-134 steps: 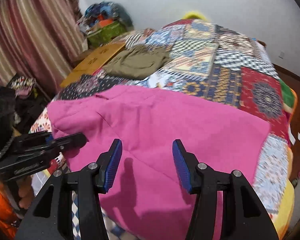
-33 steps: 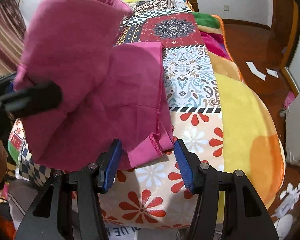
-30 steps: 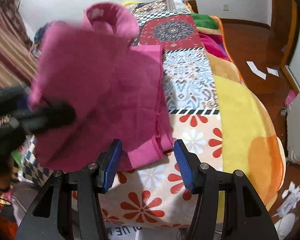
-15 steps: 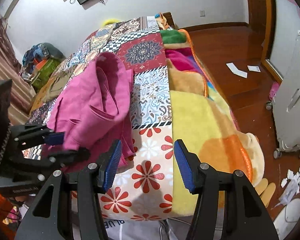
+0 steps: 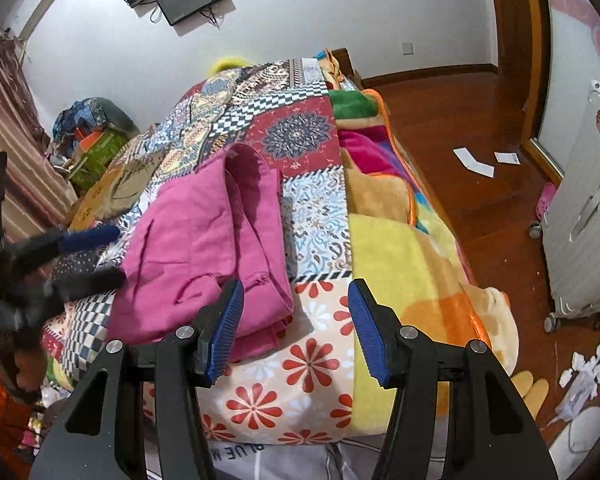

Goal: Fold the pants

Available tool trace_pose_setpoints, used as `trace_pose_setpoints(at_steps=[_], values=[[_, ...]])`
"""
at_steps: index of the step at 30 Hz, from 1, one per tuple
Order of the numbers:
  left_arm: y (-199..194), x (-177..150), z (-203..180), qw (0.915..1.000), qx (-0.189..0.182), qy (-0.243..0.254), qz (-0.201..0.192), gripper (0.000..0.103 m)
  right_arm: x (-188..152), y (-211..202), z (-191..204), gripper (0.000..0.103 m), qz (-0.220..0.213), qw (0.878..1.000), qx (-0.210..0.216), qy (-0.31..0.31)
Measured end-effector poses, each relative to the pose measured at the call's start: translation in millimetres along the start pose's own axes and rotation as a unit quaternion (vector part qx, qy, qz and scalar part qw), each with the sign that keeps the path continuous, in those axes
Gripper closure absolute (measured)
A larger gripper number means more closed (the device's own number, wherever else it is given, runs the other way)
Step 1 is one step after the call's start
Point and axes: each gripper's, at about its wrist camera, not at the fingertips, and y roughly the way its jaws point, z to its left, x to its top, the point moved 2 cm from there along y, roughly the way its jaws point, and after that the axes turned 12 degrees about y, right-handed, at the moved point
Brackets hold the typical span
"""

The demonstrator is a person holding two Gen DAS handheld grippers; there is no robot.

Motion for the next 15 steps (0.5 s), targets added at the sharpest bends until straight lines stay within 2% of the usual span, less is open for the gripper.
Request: trace_pose_setpoints(at_steps=[4, 6, 11, 15], values=[[7.7, 3.0, 48.8, 0.9980, 0.055, -0.030, 0.011, 0.025, -6.5, 5.9, 12.5, 0.051, 0.012, 1.000, 0.011, -0.011], [22.4, 2.0, 76.4, 0.9948, 0.089, -0.040, 0.032, 0.025, -11.6, 9.6, 17.6, 0.051, 0.019, 1.000, 0.017, -0.012], [66.8, -1.0, 120.6, 0.9914, 0.088, -0.046, 0.085, 0.025, -26.4, 26.0, 27.3, 0.051, 0.048, 0.998, 0.026, -0.009], [100.7, -4.8, 135.2, 0.9896, 0.079, -0.031, 0.116, 0.025, -39.0, 41.1, 26.6, 0.051, 0.070, 0.997, 0.014, -0.005]])
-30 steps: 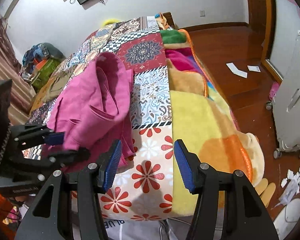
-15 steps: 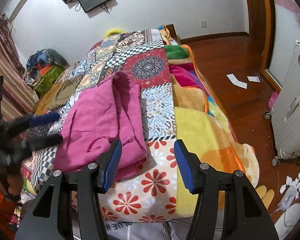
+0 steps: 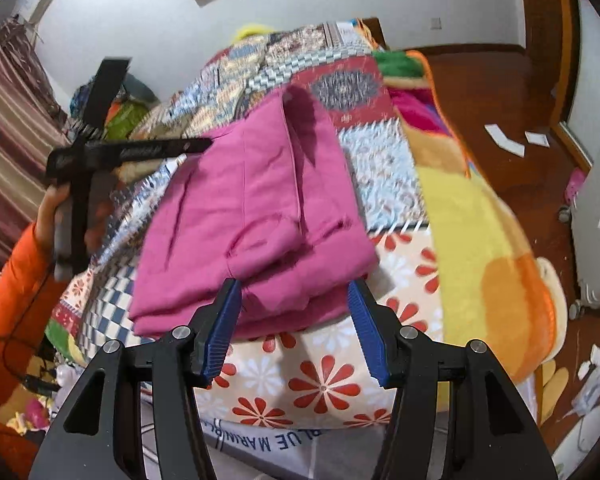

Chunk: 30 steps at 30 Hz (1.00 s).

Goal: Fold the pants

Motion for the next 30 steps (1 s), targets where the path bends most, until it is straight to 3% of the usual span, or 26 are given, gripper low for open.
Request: trace_pose_setpoints(at_steps=[6, 9, 11, 17, 21, 22, 27, 30], values=[[30.4, 2.9, -1.0, 0.9995, -0.025, 0.016, 0.014, 0.027, 2.2, 12.6, -11.5, 0.048, 0.017, 1.000, -0.004, 0.019], [33.5, -0.6, -3.2, 0.9986, -0.049, 0.016, 0.010, 0.049, 6.8, 14.0, -13.9, 0.047, 0.016, 1.000, -0.010, 0.018], [32.3, -3.7, -2.9, 0.9987, -0.047, 0.017, 0.010, 0.069, 9.7, 16.5, -14.5, 0.047, 0.017, 1.000, -0.017, 0.014], [9.2, -25.5, 8.7, 0.9991, -0.043, -0.005, 0.001, 0.087, 20.8, 17.7, -16.8, 0.047, 0.002, 0.999, -0.045, 0.001], [-17.1, -55.8, 19.1, 0.9984, -0.048, -0.032, -0.005, 0.095, 28.4, 17.3, -15.7, 0.047, -0.005, 0.999, -0.054, -0.006], [-25.2, -67.0, 21.2, 0.9980, -0.048, -0.040, -0.003, 0.101, 29.9, 16.5, -14.7, 0.046, -0.008, 0.998, -0.056, -0.009], [-51.7, -102.2, 25.1, 0.9978, -0.039, -0.053, -0.002, 0.102, 35.3, 3.2, -9.2, 0.046, -0.029, 0.998, -0.052, -0.007], [-65.9, -104.4, 26.7, 0.9981, -0.033, -0.051, -0.012, 0.099, 35.3, -9.7, -6.3, 0.046, -0.046, 0.998, -0.052, -0.002]])
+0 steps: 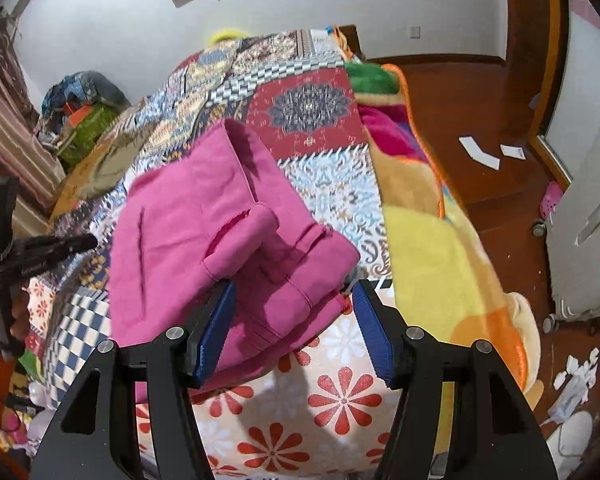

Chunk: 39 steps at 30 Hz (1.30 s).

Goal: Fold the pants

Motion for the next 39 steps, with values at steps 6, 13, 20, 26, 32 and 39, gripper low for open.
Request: trace_pose_setpoints(at_steps=[6, 13, 20, 26, 32, 39], values=[[-4.4, 36.1, 0.3, 0.9988, 0.004, -0.003, -0.048, 0.028, -4.5, -16.9, 5.0, 0.045, -0.014, 1.000, 0.011, 0.017], [59.7, 75.0, -2.3, 0.9988, -0.048, -0.011, 0.003, 0.028, -19.4, -4.6, 17.6, 0.022, 0.005, 0.998, 0.028, 0.051], [82.5, 78.6, -6.8, 0.9942, -0.106, -0.020, 0.011, 0.072, -29.3, 32.9, 15.4, 0.021, 0.061, 0.996, 0.025, 0.068], [66.1, 72.6, -5.4, 0.9954, -0.094, -0.019, -0.001, 0.096, -27.1, 39.1, 11.2, 0.031, 0.069, 0.995, 0.036, 0.063], [28.8, 51.3, 3.6, 0.9961, -0.079, -0.029, -0.026, 0.097, -22.3, 40.4, 16.4, 0.057, 0.072, 0.996, 0.042, 0.037], [-24.5, -8.1, 9.6, 0.9944, -0.063, -0.072, -0.045, 0.097, -16.7, 46.3, 37.1, 0.074, 0.082, 0.995, 0.065, -0.001]])
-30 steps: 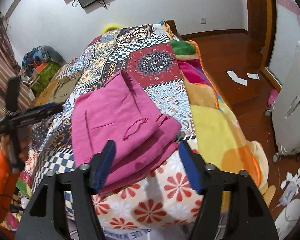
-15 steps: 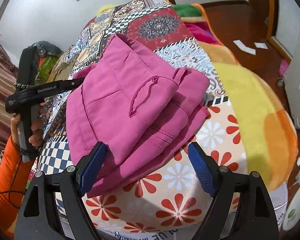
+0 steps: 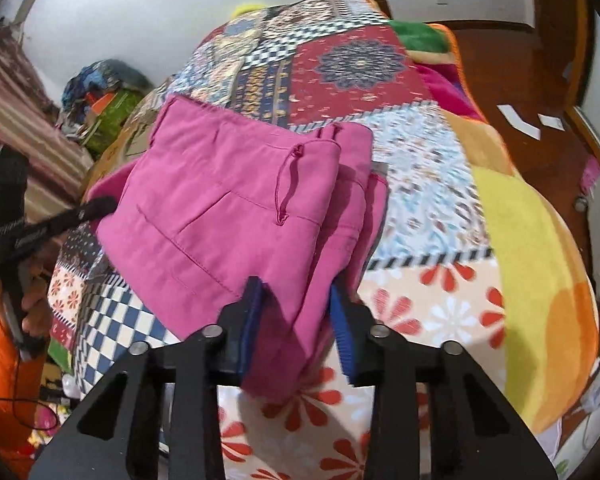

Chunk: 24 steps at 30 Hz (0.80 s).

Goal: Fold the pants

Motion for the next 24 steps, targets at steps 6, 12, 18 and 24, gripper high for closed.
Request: trace_pose_setpoints(at_steps=[6, 12, 18, 24], values=[[-42.2, -54.9, 2.7, 0.9988, 0.023, -0.042, -0.014, 0.097, -5.6, 5.2, 30.6, 0.076, 0.010, 0.999, 0.011, -0.051], [-61.3, -93.4, 10.0, 0.9957, 0.038, -0.083, -0.009, 0.089, -4.5, 9.3, 49.1, 0.076, 0.010, 0.997, 0.005, -0.079], [-82.7, -105.9, 24.5, 0.9927, 0.060, -0.103, -0.015, 0.077, 6.5, -2.2, 50.3, 0.065, -0.001, 0.996, -0.010, -0.088], [-101.9, -83.1, 19.4, 0.9903, 0.118, -0.059, -0.043, 0.077, 31.6, -15.5, 87.8, 0.060, -0.027, 0.991, 0.010, -0.134]])
